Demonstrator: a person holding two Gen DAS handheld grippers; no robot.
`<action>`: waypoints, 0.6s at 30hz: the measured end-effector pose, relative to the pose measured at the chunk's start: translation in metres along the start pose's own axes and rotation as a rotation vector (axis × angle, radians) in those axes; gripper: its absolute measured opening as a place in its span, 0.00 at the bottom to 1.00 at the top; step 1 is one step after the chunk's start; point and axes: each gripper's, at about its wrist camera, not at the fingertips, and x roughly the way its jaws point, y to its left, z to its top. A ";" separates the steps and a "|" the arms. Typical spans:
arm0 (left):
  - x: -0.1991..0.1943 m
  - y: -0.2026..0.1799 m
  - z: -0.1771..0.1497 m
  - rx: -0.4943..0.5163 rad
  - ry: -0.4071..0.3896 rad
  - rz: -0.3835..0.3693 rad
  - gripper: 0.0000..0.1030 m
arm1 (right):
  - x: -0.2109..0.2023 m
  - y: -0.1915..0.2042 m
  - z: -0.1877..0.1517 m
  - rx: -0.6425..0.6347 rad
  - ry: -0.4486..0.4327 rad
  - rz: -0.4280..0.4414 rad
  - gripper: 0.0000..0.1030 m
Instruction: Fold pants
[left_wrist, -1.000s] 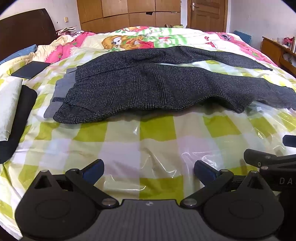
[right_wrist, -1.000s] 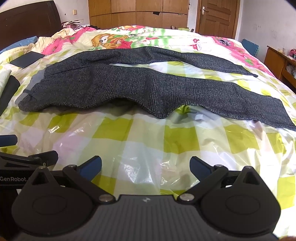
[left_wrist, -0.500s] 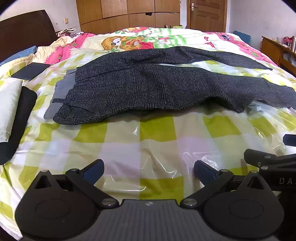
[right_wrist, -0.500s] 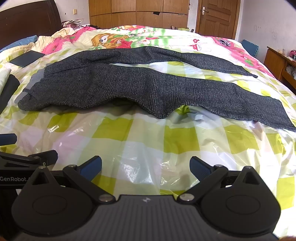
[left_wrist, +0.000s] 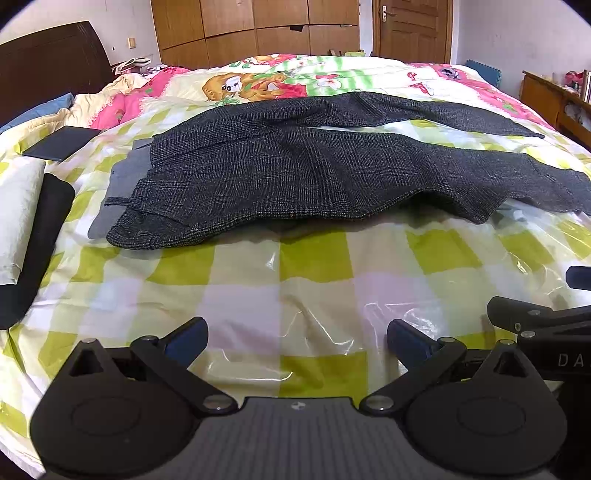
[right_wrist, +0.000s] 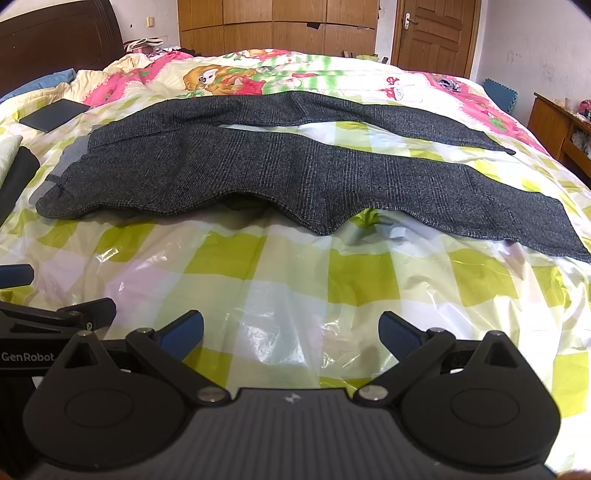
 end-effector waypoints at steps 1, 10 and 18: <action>0.000 0.000 0.000 0.000 -0.002 0.000 1.00 | 0.000 0.000 0.000 0.000 -0.001 0.001 0.97; 0.000 0.000 0.001 -0.001 -0.007 0.002 1.00 | -0.001 0.000 0.002 -0.003 -0.001 0.007 0.97; -0.001 0.012 0.009 -0.005 -0.052 0.016 1.00 | -0.002 0.011 0.017 -0.024 -0.024 0.060 0.97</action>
